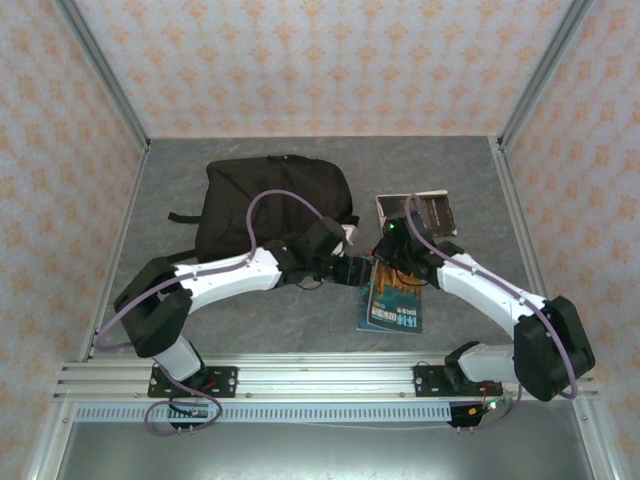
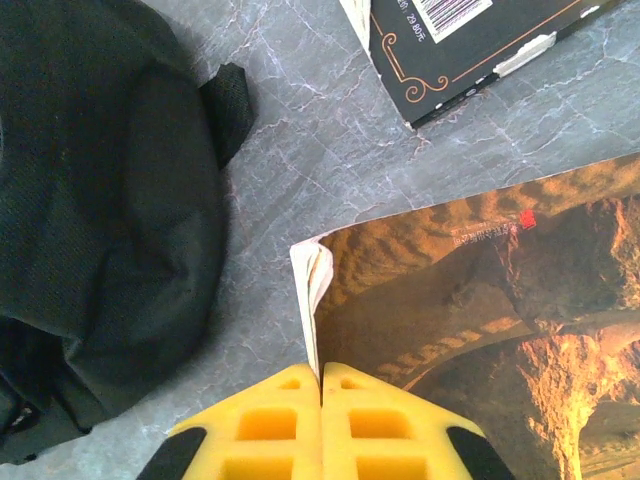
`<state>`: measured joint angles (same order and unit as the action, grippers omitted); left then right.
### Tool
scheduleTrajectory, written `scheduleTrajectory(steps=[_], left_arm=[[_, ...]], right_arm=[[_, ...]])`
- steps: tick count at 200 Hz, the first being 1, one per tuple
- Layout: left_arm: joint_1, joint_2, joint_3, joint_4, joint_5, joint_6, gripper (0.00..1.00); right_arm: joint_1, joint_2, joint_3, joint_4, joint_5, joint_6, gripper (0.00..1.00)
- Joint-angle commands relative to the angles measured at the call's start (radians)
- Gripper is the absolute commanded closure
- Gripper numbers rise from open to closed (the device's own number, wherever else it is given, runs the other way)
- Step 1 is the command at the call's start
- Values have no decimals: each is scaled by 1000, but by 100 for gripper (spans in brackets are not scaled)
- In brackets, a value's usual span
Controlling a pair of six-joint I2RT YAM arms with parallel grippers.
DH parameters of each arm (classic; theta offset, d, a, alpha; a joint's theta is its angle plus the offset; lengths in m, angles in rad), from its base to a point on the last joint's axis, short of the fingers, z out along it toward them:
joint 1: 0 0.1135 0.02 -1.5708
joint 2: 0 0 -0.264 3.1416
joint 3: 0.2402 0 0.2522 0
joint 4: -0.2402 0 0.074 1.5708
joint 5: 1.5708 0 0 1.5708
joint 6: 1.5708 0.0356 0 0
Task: Pack the student bag
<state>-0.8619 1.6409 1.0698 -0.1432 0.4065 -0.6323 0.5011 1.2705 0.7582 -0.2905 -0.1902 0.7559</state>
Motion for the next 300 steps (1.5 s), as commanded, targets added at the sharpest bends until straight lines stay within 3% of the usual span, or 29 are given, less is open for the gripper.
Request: scheduleTrajectory(steps=[1,64,87,98,123,134,138,149,161,194,212,262,300], left_arm=[[-15,41,5,117,37,-1,30],[-45,185,104,59,0,58,34],[-49,229,129,79,33,50,40],[-53,247,143,81,38,46,50],[-54,239,142,93,45,50,87],[-54,222,142,81,45,62,97],[-54,213,139,80,46,65,100],[-52,185,131,70,43,73,100],[-51,152,119,62,37,78,100],[-46,81,108,50,41,82,100],[-46,56,110,46,50,87,100],[-45,3,102,65,93,92,100],[-40,-22,89,84,120,92,100]], right_arm=[[-20,-8,-11,44,-42,42,100],[-28,-8,-13,58,-73,69,100],[-28,1,-15,66,-81,80,100],[-28,8,-14,69,-79,80,100],[-28,14,5,28,-50,61,100],[-28,9,27,-22,-25,33,86],[-29,4,34,-38,-15,23,75],[-29,-22,47,-78,15,-9,48],[-28,-65,59,-125,59,-37,28],[-29,-229,81,-275,242,-80,2],[-33,-324,29,-277,294,-99,0],[-287,-514,-277,-2,-93,29,0],[-453,-580,-511,381,-369,187,0]])
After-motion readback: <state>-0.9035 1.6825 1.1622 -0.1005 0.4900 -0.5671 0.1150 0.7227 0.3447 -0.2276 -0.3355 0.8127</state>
